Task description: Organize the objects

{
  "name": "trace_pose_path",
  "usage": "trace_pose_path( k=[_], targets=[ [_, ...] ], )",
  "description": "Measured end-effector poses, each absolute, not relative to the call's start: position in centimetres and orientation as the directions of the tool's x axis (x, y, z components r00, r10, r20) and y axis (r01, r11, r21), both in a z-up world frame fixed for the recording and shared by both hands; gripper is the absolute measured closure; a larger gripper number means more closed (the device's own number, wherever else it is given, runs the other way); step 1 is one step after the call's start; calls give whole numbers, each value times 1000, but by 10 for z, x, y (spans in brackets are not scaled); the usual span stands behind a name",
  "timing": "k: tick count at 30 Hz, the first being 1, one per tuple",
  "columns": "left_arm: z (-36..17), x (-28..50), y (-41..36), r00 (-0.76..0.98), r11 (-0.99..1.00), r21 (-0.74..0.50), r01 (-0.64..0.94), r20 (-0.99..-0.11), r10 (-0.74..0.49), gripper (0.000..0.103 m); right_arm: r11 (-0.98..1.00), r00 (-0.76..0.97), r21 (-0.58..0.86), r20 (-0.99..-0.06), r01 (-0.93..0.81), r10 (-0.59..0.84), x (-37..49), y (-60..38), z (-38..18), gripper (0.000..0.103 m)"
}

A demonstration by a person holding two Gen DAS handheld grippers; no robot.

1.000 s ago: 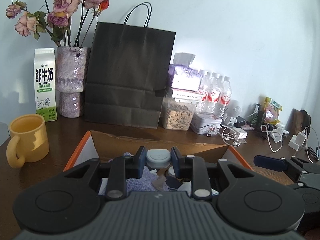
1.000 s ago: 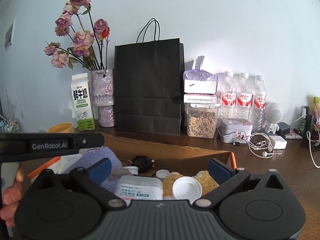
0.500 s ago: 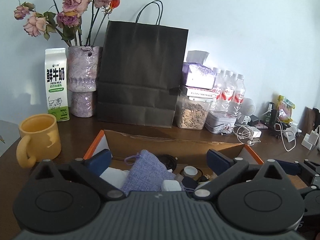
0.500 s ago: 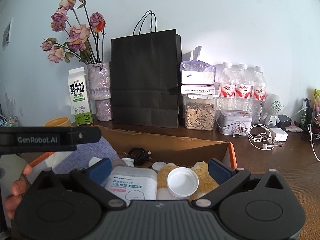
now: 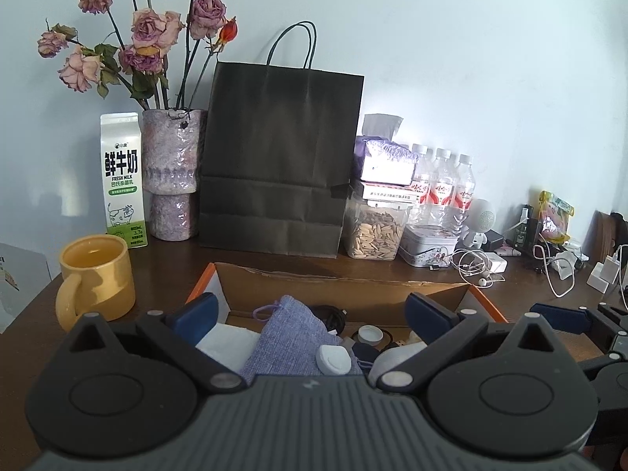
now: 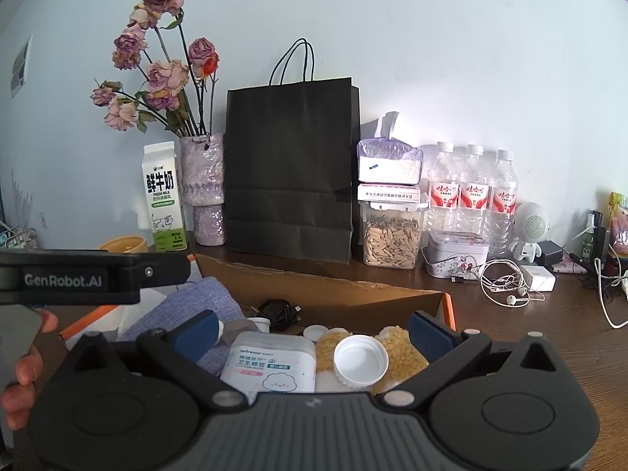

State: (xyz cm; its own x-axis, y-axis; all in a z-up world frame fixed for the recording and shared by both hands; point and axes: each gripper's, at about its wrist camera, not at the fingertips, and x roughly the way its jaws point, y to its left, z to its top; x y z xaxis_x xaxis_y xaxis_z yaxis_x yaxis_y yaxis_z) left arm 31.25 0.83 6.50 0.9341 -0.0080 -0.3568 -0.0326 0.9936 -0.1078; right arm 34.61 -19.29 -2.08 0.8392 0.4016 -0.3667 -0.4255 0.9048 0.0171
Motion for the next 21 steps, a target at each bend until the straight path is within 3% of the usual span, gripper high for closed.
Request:
trace_pose_path(
  k=[21],
  targets=[
    [67, 212, 21, 906, 996, -55, -66, -423, 37, 0, 889, 816, 20, -388, -458, 429, 253, -201, -14, 0]
  ],
)
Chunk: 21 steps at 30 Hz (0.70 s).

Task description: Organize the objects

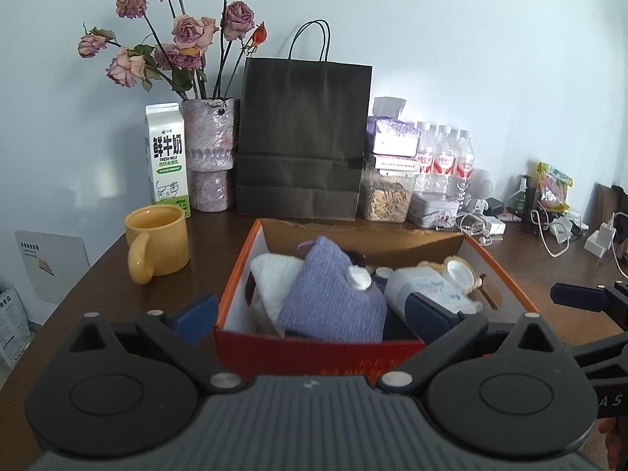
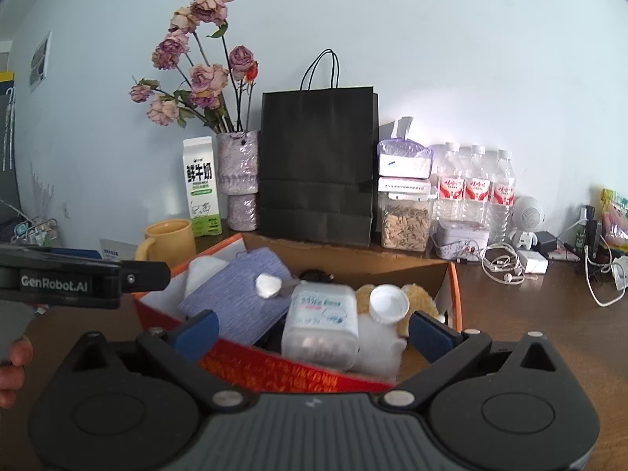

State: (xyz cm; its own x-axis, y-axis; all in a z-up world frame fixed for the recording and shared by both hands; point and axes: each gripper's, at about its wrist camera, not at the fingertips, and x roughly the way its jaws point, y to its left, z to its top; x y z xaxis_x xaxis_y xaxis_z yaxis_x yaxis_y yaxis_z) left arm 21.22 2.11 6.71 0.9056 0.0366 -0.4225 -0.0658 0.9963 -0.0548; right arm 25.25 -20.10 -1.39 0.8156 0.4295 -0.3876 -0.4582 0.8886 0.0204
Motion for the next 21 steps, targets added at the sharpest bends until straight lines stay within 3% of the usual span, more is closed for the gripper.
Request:
trace_pose_path(
  k=[21],
  targets=[
    [21, 152, 30, 833, 996, -73, -45, -553, -2, 0, 889, 758, 67, -497, -453, 423, 194, -205, -41, 0]
  ],
)
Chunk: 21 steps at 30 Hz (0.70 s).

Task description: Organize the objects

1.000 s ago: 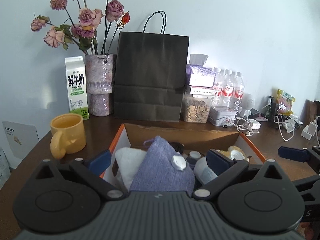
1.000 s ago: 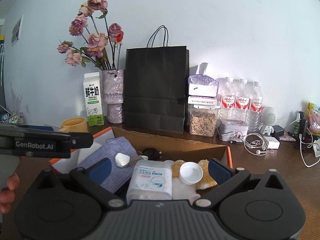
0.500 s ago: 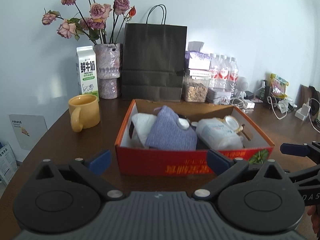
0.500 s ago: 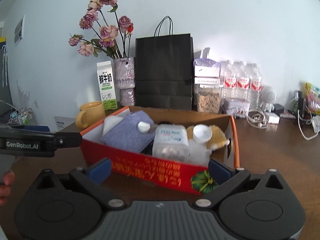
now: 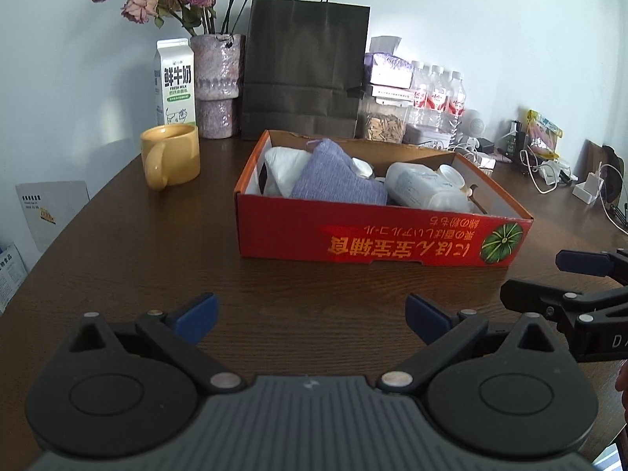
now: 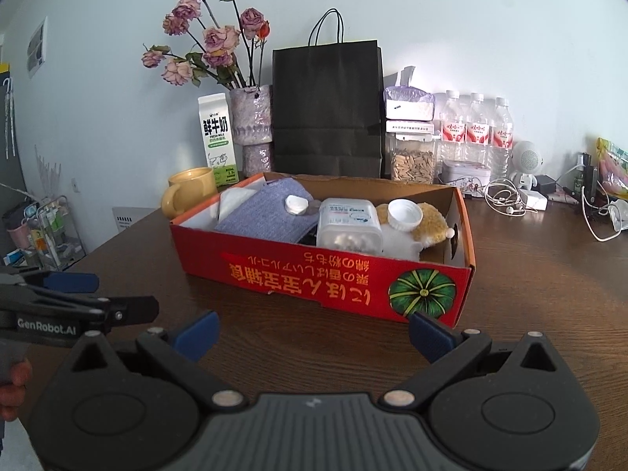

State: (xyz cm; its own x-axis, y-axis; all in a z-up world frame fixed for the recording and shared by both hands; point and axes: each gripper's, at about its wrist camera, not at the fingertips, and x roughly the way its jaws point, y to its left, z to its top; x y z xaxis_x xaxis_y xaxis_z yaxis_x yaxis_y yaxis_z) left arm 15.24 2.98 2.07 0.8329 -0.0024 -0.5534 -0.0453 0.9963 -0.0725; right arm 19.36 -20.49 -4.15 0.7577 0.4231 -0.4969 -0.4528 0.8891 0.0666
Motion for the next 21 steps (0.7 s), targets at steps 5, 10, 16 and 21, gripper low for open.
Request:
trace_pose_path(
  k=[5, 10, 16, 21],
  targets=[
    [21, 150, 29, 835, 996, -77, -42, -550, -7, 0, 889, 757, 67, -498, -453, 423, 192, -205, -42, 0],
    [21, 149, 28, 836, 996, -77, -42, -549, -7, 0, 890, 759, 67, -496, -450, 421, 192, -208, -42, 0],
    [23, 149, 26, 836, 996, -74, -42, -548, -6, 0, 890, 759, 67, -496, -451, 422, 192, -208, -42, 0],
    [24, 149, 25, 839, 997, -70, -37, -544, -7, 0, 891, 761, 67, -494, -449, 421, 192, -209, -41, 0]
  ],
)
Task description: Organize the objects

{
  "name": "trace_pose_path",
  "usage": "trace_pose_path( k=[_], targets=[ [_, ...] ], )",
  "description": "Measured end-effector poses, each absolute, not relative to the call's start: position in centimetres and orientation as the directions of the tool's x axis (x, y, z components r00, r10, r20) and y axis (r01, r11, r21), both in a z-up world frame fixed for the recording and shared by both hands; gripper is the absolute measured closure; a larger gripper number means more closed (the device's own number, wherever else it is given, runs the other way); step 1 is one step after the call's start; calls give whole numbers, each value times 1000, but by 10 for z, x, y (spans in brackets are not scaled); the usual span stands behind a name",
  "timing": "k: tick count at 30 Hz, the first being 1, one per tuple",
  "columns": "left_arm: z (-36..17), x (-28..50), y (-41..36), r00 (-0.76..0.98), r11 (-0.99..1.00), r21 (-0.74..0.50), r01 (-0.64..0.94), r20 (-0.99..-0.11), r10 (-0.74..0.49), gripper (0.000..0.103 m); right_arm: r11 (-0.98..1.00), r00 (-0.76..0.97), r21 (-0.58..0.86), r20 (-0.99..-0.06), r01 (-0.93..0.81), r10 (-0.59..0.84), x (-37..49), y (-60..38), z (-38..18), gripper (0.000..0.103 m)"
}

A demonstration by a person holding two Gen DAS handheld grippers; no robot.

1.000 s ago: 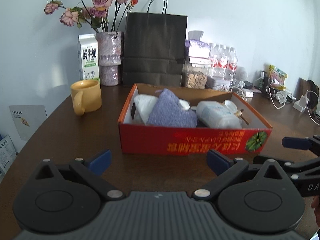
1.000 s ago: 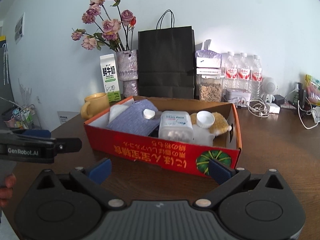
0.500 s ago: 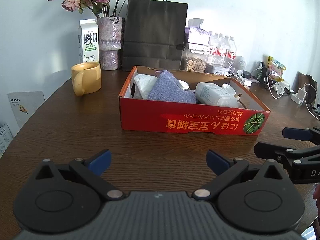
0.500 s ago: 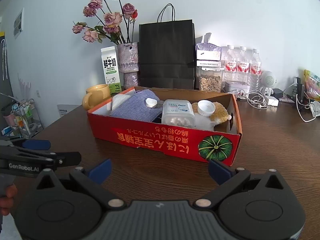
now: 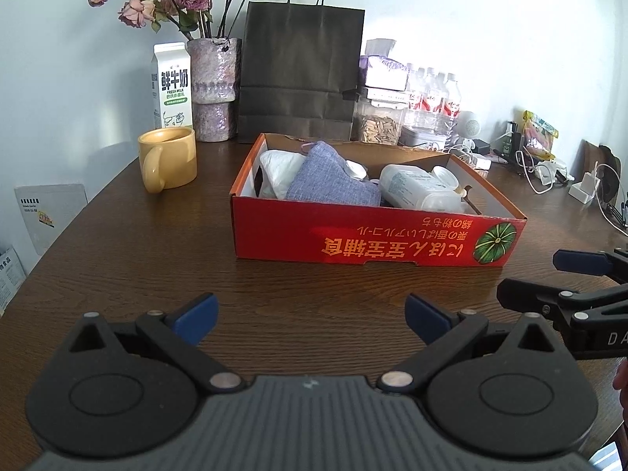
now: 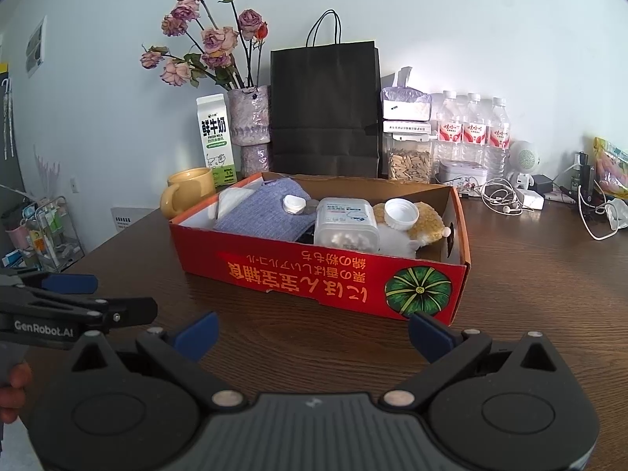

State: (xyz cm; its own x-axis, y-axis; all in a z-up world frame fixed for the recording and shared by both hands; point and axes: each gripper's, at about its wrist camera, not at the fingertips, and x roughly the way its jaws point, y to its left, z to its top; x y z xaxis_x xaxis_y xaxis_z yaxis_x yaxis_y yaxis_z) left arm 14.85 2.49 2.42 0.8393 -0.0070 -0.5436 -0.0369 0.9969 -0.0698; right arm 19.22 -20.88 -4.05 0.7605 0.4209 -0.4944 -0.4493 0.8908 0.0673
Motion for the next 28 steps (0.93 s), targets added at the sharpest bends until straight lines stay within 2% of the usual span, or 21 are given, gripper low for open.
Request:
trace_pose_path(
  k=[28],
  targets=[
    [28, 146, 20, 844, 997, -71, -12, -536, -29, 0, 891, 761, 67, -494, -450, 422, 189, -210, -39, 0]
  ],
)
